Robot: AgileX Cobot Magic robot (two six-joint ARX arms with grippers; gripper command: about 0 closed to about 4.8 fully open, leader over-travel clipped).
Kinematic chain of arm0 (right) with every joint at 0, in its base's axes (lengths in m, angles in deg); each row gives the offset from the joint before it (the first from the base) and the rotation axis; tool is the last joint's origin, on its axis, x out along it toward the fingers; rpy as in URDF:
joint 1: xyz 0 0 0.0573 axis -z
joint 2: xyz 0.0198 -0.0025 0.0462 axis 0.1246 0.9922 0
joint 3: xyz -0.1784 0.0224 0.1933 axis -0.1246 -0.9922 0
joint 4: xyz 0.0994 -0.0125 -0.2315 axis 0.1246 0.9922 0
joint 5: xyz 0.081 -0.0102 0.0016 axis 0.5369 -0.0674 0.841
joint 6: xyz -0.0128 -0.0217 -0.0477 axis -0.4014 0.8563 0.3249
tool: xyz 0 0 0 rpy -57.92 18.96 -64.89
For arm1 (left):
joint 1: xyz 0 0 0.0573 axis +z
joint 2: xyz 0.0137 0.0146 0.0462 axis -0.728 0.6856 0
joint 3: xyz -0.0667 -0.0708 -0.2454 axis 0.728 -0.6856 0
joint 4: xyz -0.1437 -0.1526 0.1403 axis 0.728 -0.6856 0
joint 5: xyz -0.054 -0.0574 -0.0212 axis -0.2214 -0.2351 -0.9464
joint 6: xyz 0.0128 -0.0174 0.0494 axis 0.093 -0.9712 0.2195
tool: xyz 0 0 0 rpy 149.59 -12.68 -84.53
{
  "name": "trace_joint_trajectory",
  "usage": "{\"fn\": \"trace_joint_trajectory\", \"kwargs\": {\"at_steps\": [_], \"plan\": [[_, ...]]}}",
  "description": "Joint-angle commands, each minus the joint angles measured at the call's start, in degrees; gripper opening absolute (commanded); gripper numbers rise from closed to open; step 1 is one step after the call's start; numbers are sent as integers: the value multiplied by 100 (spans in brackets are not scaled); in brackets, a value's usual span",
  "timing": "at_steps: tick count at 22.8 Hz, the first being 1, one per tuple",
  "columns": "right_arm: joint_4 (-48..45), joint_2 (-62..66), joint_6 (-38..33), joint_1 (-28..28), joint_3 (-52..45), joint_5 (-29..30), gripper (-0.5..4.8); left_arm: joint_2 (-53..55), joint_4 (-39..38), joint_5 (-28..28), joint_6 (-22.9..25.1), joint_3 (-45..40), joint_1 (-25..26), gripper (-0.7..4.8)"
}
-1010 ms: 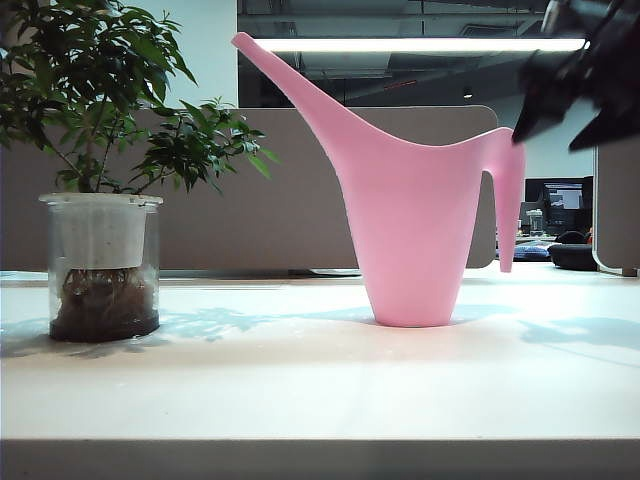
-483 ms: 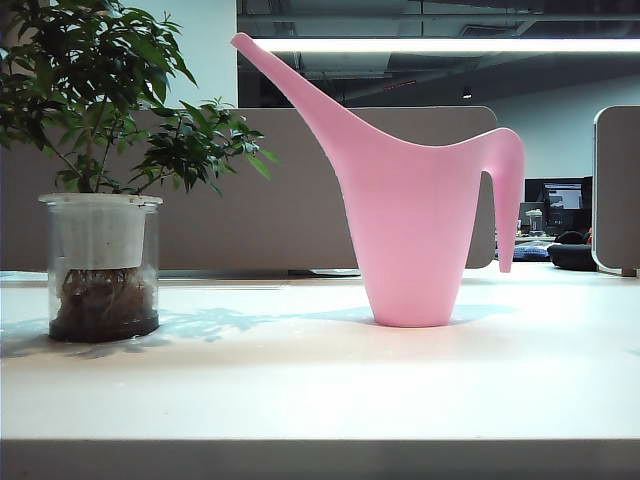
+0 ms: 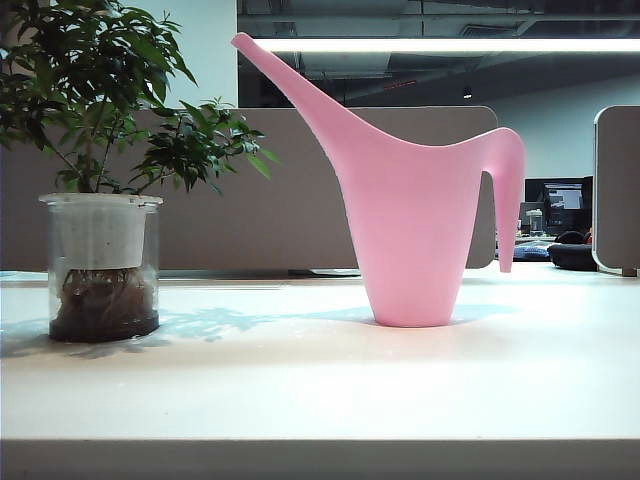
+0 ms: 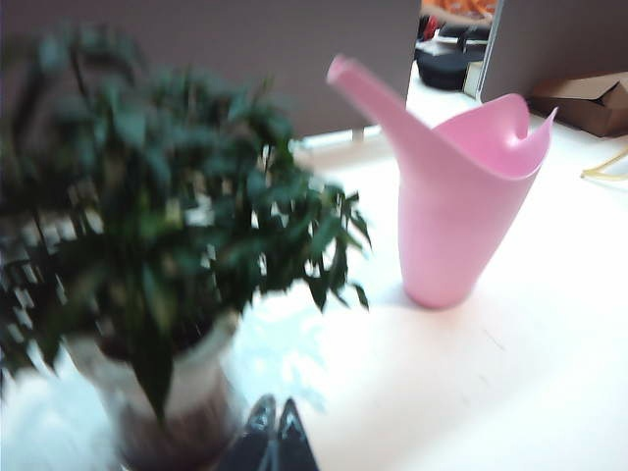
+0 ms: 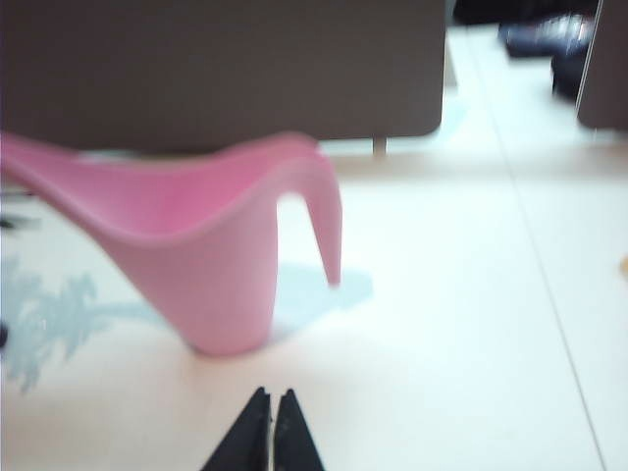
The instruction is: Pick up the watering can from the table, water the potted plant, and put the can back.
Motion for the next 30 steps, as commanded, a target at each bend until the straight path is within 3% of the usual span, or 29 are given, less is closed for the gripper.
{"fn": "trace_joint_trajectory", "kwargs": {"at_steps": [1,5,7,10,15,21,25,28,30], "plan": [[-136,-181,4,2,-247,-155,30,-227,704,-24,-120,-564,0,-4],[-588,-807,-2,2,-1069,-459,23,-1108,1307,-39,-118,-1425,0,-3],[-590,-1062,-4,-4,-1327,-417,-6,-1480,1307,-37,-120,-1670,0,-3],[-693,-1825,-459,-4,-2017,-420,-6,-2334,1196,-15,-127,-2223,0,-3],[-1134,-1912,-612,-13,-2588,-289,-6,-2337,1270,-17,-94,-2675,11,-4],[-2267,-1917,-549,-7,-3316,-271,-6,-2332,1958,24,-96,-3296,15,-4],[-3171,-1917,-52,-9,-4009,-221,-6,-2332,2186,520,0,-3694,15,-5],[-2673,-1895,1054,-7,-4133,350,-6,-2332,2302,461,385,-3768,15,-5],[-2570,-1904,1233,-7,-4133,546,-6,-2332,2302,485,514,-3768,15,-5]]}}
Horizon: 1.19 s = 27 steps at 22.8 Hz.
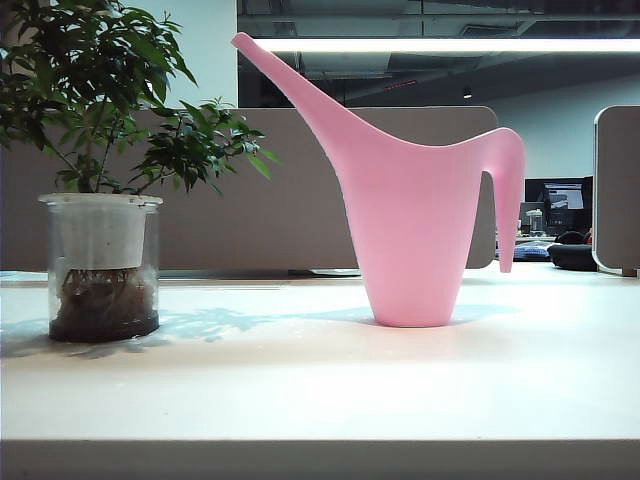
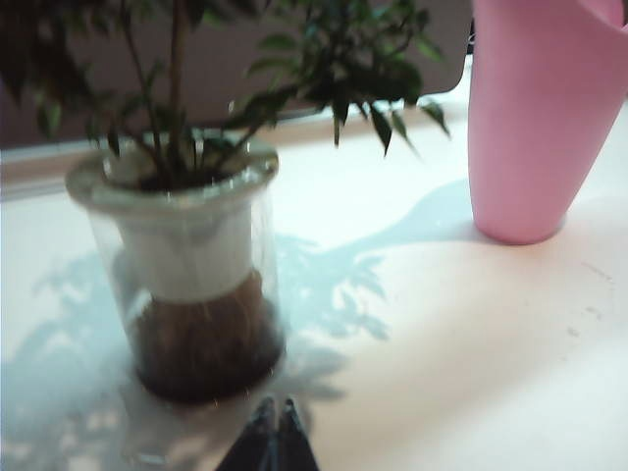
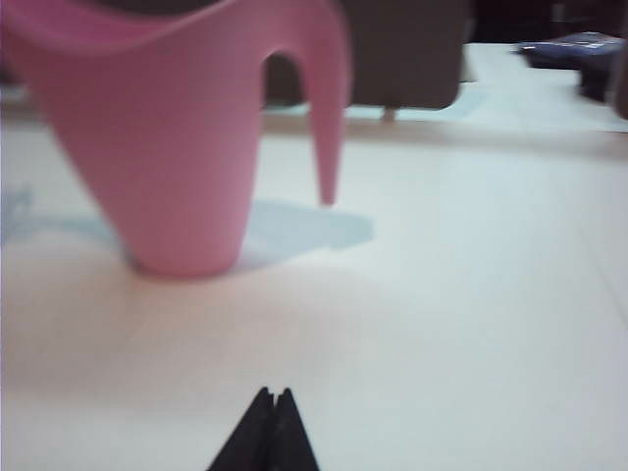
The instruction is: Pick up the watering can from the table, water the potted plant, and put the can back.
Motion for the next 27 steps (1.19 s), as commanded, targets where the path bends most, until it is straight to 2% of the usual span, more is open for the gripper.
{"fn": "trace_joint_trajectory", "kwargs": {"at_steps": [1,7,10,14,18,27], "plan": [[39,0,446,0,-33,306,-6,2,146,22,236,17,11,-5],[-94,2,437,4,-33,-485,-6,2,273,389,236,17,11,-5],[-129,0,407,7,-33,-647,-6,2,363,595,258,17,11,-5],[-494,0,396,7,-33,-680,-6,2,680,1436,254,20,11,-1],[-907,-2,262,7,-33,-1296,-6,2,590,1952,251,20,11,-2],[-907,-2,267,4,-33,-1414,-6,2,448,1991,251,20,9,-2]]}}
